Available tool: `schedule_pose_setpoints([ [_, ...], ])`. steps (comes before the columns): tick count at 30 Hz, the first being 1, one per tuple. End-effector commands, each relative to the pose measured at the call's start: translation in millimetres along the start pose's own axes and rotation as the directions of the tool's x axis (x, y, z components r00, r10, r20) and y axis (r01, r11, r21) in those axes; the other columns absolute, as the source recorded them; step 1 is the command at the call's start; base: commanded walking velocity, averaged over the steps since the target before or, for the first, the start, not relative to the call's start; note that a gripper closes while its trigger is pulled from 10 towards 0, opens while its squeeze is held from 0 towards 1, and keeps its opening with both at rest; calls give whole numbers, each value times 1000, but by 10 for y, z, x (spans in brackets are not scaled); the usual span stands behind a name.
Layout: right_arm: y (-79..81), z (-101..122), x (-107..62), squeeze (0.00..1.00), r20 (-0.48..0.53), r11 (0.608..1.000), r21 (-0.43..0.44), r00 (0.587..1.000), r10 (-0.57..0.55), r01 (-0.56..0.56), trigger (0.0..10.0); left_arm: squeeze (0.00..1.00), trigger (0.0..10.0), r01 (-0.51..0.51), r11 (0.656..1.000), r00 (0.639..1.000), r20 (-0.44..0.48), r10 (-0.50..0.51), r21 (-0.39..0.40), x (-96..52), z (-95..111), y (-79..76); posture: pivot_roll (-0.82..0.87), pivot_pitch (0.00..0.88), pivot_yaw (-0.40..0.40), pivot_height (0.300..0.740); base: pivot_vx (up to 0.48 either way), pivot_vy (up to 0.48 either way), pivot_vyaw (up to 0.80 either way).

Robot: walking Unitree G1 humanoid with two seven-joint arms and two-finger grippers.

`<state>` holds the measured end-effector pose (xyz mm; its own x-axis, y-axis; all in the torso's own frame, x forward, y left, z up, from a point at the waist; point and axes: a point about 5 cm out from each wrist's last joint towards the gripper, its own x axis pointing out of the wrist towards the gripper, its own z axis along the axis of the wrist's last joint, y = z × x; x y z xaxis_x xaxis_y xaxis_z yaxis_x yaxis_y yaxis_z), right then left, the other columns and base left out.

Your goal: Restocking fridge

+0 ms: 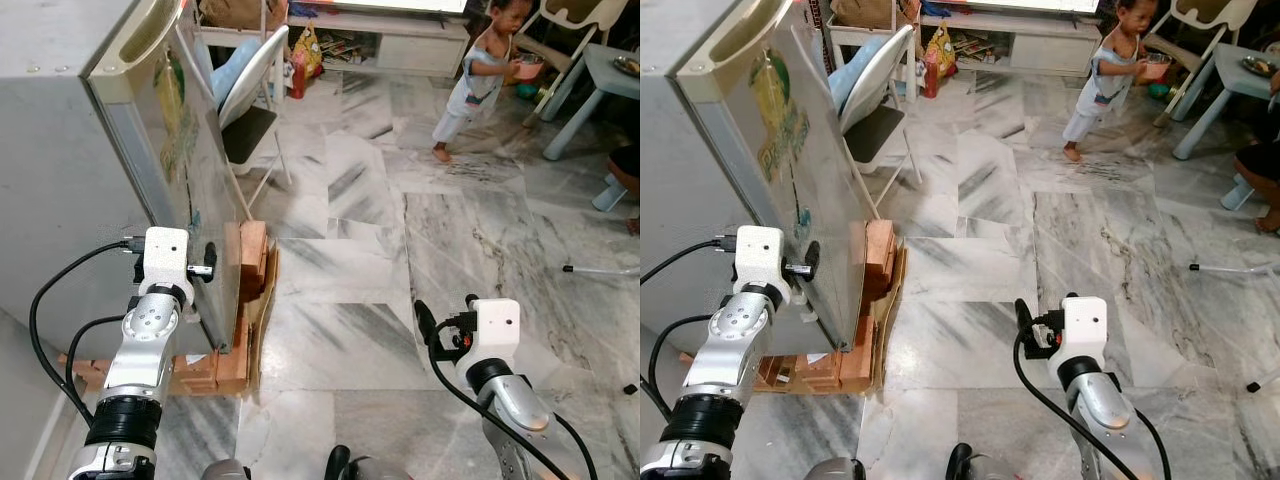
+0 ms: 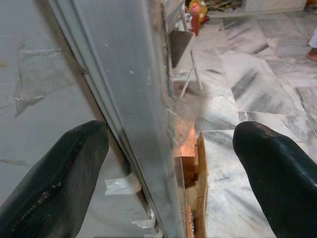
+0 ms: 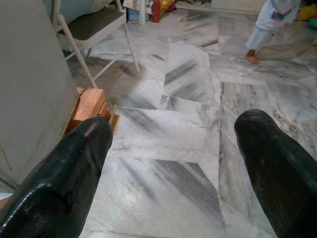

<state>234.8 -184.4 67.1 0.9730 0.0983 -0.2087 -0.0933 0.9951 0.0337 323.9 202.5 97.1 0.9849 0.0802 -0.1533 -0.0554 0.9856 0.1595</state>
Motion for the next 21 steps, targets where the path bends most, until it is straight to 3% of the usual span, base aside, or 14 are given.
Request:
schedule_pose_setpoints([
  [1, -17, 37, -1, 0, 5, 1000, -8, 1000, -4, 4, 10000, 0, 10000, -12, 1000, 1000, -6, 13, 7, 41, 15, -19, 49, 94, -59, 740, 0, 0, 0],
  [14, -21, 23, -8, 0, 1, 1000, -14, 1000, -8, 8, 10000, 0, 10000, 18, 1000, 1000, 23, -18, -1, 219, 139, -141, 42, 96, -50, 740, 0, 0, 0],
  [20, -53, -240, -57, 0, -174, 998, -68, 985, -1, -11, 10000, 0, 10000, 79, 997, 995, 58, -78, -5, 282, 253, -302, 45, 97, -52, 740, 0, 0, 0],
  [21, -52, -307, -78, 0, -219, 998, -62, 976, 13, -28, 10000, 0, 10000, 116, 993, 990, 79, -114, -15, 304, 323, -404, 46, 97, -54, 740, 0, 0, 0],
])
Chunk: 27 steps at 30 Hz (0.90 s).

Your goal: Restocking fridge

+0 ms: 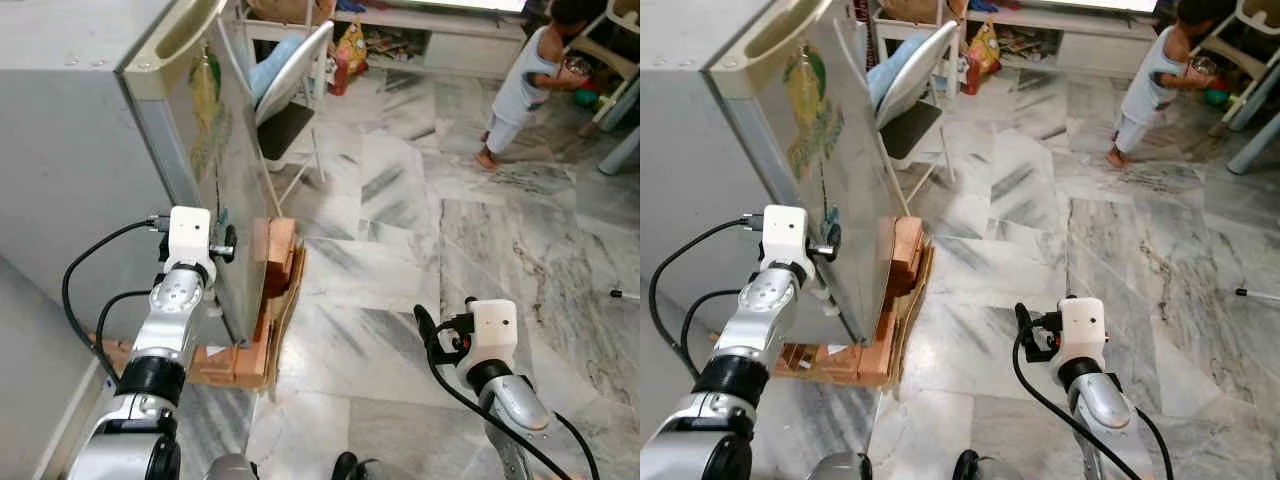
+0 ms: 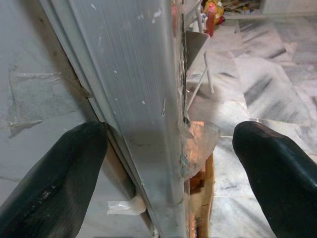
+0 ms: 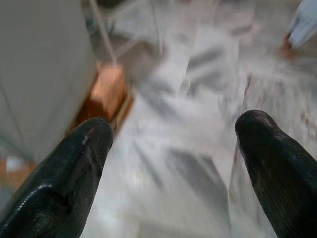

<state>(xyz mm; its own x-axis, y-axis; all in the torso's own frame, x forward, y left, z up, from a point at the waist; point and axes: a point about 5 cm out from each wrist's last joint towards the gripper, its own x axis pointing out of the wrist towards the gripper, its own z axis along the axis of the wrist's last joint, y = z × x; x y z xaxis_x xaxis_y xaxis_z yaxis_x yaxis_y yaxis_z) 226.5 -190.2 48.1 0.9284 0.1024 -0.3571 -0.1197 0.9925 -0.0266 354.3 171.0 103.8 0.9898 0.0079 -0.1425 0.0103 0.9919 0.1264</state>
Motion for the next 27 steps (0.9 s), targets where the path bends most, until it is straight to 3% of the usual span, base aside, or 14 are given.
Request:
schedule_pose_setpoints([
  [1, 14, -130, -18, 0, -79, 1000, 2, 997, 21, -21, 10000, 0, 10000, 61, 998, 996, 64, -61, 2, 61, 188, -130, 46, 97, -54, 740, 0, 0, 0],
  [2, 16, -141, -20, 0, -86, 1000, 3, 996, 25, -25, 10000, 0, 10000, 69, 998, 995, 69, -69, -1, 67, 204, -153, 46, 97, -54, 740, 0, 0, 0],
  [4, 28, -180, -28, 0, -119, 999, -8, 992, 42, -43, 10000, 0, 10000, 152, 988, 983, 102, -151, 3, 91, 319, -377, 45, 96, -58, 740, 0, 0, 0],
  [5, 39, -186, -26, 0, -125, 999, -5, 991, 50, -51, 10000, 0, 10000, 246, 969, 962, 126, -242, -17, 89, 410, -645, 44, 96, -59, 740, 0, 0, 0],
  [7, 39, -184, -25, 0, -125, 999, -4, 991, 50, -51, 10000, 0, 10000, 258, 966, 959, 128, -253, -21, 88, 419, -677, 44, 96, -59, 740, 0, 0, 0],
  [9, 45, -185, -23, 0, -138, 998, -13, 989, 60, -63, 10000, 0, 10000, 386, 921, 914, 155, -375, -47, 35, 527, -1032, 34, 92, -59, 740, 0, 0, 0],
  [10, 45, -185, -23, 0, -138, 998, -13, 989, 60, -63, 10000, 0, 10000, 386, 921, 914, 155, -375, -47, 35, 527, -1032, 34, 92, -59, 740, 0, 0, 0],
  [13, 35, -216, -39, 0, -157, 998, -9, 986, 64, -66, 10000, 0, 10000, 647, 762, 745, 246, -620, -38, -271, 752, -1702, 32, 90, -60, 740, 0, 0, 0],
  [15, 37, -222, -43, 0, -164, 998, -7, 984, 68, -70, 10000, 0, 10000, 756, 653, 635, 282, -719, -38, -496, 827, -2002, 30, 88, -59, 740, 0, 0, 0],
  [17, 46, -221, -39, 0, -165, 997, -8, 984, 71, -74, 10000, 0, 10000, 801, 597, 584, 293, -757, -53, -622, 843, -2147, 29, 87, -58, 740, 0, 0, 0],
  [18, 51, -220, -36, 0, -166, 997, -9, 983, 73, -75, 10000, 0, 10000, 806, 589, 578, 292, -762, -55, -636, 835, -2168, 28, 87, -57, 740, 0, 0, 0],
  [22, 64, -218, -28, 0, -163, 997, -5, 983, 79, -81, 10000, 0, 10000, 733, 678, 661, 277, -697, -43, -447, 779, -1943, 35, 84, -57, 740, 0, 0, 0],
  [23, 72, -216, -24, 0, -158, 996, -2, 984, 83, -84, 10000, 0, 10000, 690, 723, 699, 284, -656, -27, -363, 787, -1762, 40, 82, -57, 740, 0, 0, 0],
  [27, 75, -147, 2, 0, -106, 997, -3, 992, 73, -74, 10000, 0, 10000, 606, 795, 766, 285, -577, -20, -280, 765, -1386, 50, 80, -56, 740, 0, 0, 0],
])
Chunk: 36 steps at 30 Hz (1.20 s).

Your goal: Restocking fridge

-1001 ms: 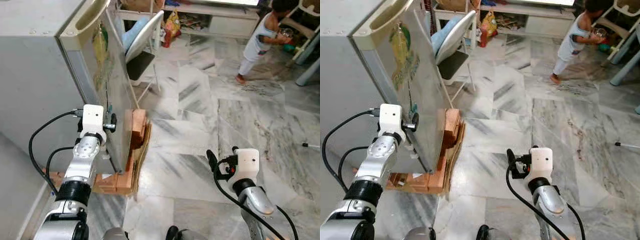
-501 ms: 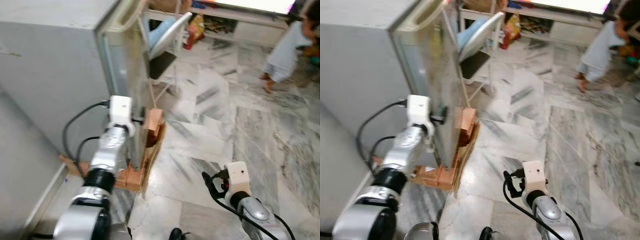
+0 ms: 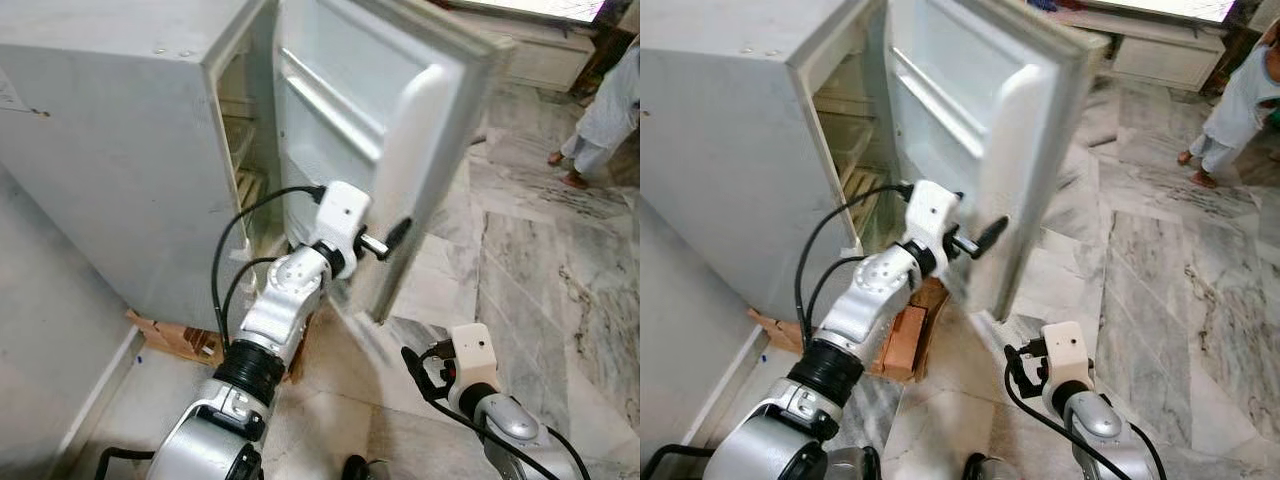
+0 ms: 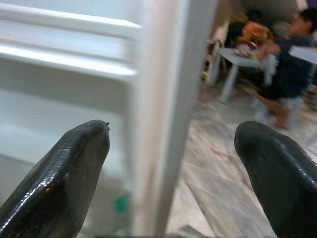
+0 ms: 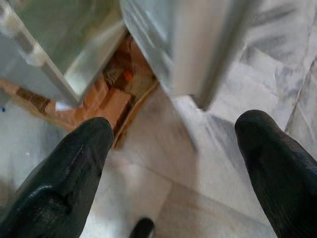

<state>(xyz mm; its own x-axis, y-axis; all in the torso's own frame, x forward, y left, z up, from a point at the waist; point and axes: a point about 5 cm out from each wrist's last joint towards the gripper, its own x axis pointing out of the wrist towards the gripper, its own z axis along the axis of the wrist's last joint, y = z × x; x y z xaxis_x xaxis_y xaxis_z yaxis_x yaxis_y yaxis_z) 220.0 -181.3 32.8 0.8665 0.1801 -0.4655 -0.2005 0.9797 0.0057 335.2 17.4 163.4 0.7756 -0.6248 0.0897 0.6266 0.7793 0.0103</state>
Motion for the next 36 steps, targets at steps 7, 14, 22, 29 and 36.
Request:
schedule_pose_setpoints([
  [7, 56, 300, 26, 0, 163, 999, -36, 987, 3, 3, 10000, 0, 10000, -256, 965, 967, -22, 255, -53, -532, -82, 564, 54, 79, -50, 740, 0, -159, 0],
  [14, 92, 422, 75, 0, 222, 999, -44, 975, 23, -14, 10000, 0, 10000, -392, 919, 919, -55, 390, -35, -892, -144, 777, 66, 86, -54, 740, 0, -452, 0],
  [22, 136, 620, 119, 0, 291, 999, 41, 957, -1, -12, 10000, 0, 10000, -449, 892, 888, -133, 440, -51, -1207, -295, 793, 71, 81, -57, 740, 0, -472, 0],
  [29, 173, 666, 126, 0, 312, 998, 44, 950, 18, -34, 10000, 0, 10000, -497, 867, 854, -166, 492, 14, -1322, -305, 833, 77, 78, -55, 740, 302, -335, 0],
  [36, 161, 685, 138, 0, 317, 998, 63, 949, 10, -31, 10000, 0, 10000, -487, 870, 848, -198, 492, 74, -1436, -354, 750, 88, 80, -54, 740, 425, 0, 0],
])
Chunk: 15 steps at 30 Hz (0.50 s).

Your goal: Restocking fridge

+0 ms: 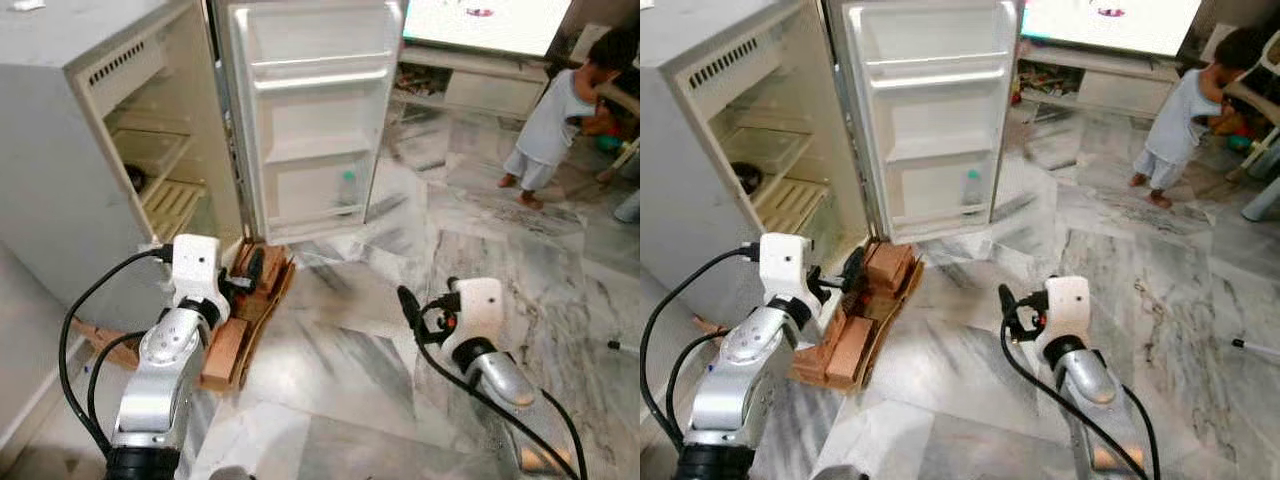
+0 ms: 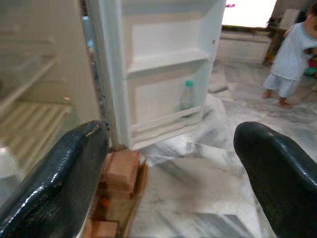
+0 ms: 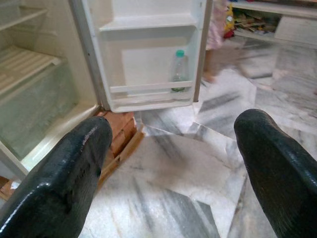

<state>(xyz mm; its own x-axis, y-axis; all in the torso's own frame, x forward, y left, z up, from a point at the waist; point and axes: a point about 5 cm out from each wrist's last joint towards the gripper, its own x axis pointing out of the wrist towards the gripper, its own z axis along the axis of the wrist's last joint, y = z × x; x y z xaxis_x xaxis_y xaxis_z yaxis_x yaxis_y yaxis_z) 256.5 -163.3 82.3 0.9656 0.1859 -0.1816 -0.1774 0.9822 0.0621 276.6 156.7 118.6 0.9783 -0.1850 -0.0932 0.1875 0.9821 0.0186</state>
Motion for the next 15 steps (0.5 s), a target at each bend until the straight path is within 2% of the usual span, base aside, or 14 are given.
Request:
schedule_pose_setpoints([
  [1, 48, 77, 49, 0, 26, 1000, 8, 1000, 16, -17, 10000, 0, 10000, -33, 999, 999, -25, 33, 32, -67, -25, 73, 91, 83, -50, 740, 439, 0, 0],
  [3, 26, 95, 66, 0, 32, 1000, -9, 999, 4, -3, 10000, 0, 10000, -51, 997, 998, -25, 53, 50, -96, -8, 97, 94, 80, -48, 740, 442, 0, -238],
  [5, 19, 109, 74, 0, 37, 1000, -19, 999, -2, 3, 10000, 0, 10000, -74, 996, 997, -19, 75, 53, -113, 16, 125, 94, 80, -48, 740, 442, 0, -800],
  [9, 17, 242, 124, 0, 87, 1000, -19, 996, -20, 22, 10000, 0, 10000, -195, 979, 981, 20, 194, 53, -223, 82, 298, 90, 86, -50, 740, 443, 0, -800],
  [15, 67, 330, 186, 0, 121, 999, -28, 993, -16, 20, 10000, 0, 10000, -200, 978, 980, 2, 200, 57, -259, 17, 298, 78, 87, -56, 740, 459, 0, -800],
])
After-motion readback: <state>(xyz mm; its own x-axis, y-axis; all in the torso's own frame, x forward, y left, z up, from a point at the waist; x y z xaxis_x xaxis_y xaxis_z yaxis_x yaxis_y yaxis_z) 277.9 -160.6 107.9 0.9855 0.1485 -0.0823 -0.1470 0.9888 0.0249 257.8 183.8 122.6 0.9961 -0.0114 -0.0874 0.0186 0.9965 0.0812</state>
